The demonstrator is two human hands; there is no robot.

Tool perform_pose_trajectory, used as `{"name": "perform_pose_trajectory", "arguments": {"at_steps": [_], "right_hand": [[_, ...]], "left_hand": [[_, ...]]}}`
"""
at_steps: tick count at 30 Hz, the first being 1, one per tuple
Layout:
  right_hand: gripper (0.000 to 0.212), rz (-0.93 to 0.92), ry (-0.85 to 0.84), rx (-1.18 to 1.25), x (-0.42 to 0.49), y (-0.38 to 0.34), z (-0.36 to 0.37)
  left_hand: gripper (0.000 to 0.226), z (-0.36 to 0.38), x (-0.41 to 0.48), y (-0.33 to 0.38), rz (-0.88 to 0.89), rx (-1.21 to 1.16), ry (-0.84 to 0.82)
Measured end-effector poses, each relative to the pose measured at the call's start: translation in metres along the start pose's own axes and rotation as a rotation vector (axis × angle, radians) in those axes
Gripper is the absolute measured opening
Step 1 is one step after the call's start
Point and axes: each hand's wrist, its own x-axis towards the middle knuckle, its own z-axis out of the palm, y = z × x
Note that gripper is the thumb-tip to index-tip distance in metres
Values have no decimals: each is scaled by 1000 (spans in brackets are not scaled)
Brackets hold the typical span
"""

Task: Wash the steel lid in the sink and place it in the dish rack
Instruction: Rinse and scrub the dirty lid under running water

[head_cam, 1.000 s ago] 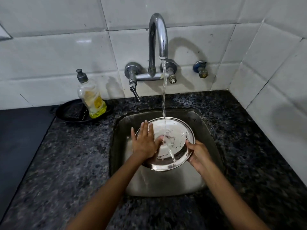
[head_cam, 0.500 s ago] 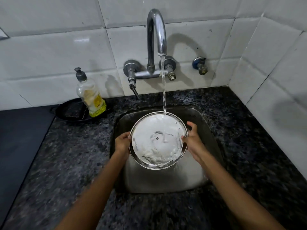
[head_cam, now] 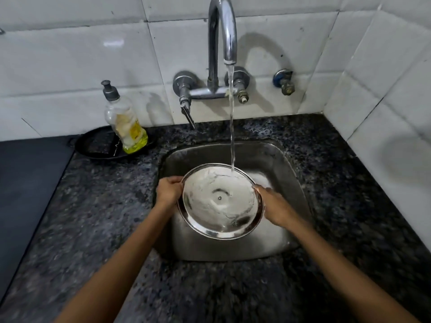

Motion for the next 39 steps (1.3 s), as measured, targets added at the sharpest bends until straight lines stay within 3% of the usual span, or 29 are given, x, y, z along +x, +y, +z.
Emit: {"name": "perform_pose_trajectory", "arguments": {"at_steps": [2, 3, 5, 7, 9, 12, 15, 19, 25, 28, 30, 32, 36, 39], "right_hand": [[65, -42, 88, -136, 2, -6, 8], [59, -73, 153, -148, 4, -10, 5], [45, -262, 265, -254, 8, -17, -7], [51, -487, 345, -433, 15, -21, -24], [47, -630, 377, -459, 20, -27, -41], [40, -671, 323, -419, 26, -46, -67], [24, -562, 288, -225, 26, -64, -87], [12, -402, 300, 168, 39, -85, -94], [26, -233, 223, 403, 53, -108, -87], [33, -181, 233, 516, 54, -98, -87], [28, -167, 246, 547, 53, -90, -90], [28, -148, 258, 545, 49, -83, -94], [40, -169, 289, 520, 40, -72, -101], [42, -165, 289, 501, 35, -69, -104]], "left_hand": [[20, -2, -7, 6, -9, -75, 54], [24, -2, -8, 5, -37, -129, 82], [25, 1, -7, -4, -127, -276, 103], [22, 8, -9, -10, -250, -411, 102], [28, 18, -18, -7, -357, -522, 85], [35, 27, -28, -2, -480, -590, 1], [34, 18, -29, 12, -544, -657, -106], [41, 3, -26, 36, -495, -557, -269], [23, -10, -35, 64, -289, 368, -316], [21, -19, -20, 91, 1, 657, -132], [27, -20, -9, 113, 223, 660, 46], [29, -13, -3, 133, 359, 568, 121], [42, 16, 10, 162, 413, 570, 95], [39, 34, 20, 161, 422, 596, 160]]}}
